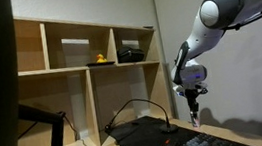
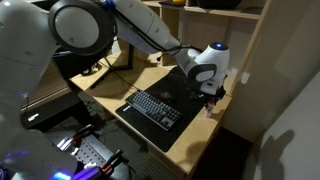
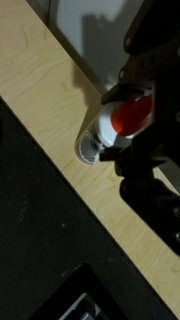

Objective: Move the bottle to the left side of the desk

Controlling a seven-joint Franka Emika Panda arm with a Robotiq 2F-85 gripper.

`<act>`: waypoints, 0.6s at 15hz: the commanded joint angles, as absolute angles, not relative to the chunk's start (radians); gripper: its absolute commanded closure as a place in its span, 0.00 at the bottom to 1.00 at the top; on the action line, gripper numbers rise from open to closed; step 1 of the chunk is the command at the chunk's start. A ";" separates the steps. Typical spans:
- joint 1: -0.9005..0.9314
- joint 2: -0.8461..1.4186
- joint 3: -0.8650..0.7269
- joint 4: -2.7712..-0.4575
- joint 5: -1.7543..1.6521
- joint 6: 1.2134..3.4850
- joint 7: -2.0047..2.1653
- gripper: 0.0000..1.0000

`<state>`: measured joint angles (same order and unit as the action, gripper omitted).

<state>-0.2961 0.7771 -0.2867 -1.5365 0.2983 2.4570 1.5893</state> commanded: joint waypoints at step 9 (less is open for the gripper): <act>-0.379 0.546 -0.211 -1.591 0.332 2.281 1.298 0.80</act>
<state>-0.3349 0.7046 -0.2576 -1.5153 0.3050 2.3609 1.4567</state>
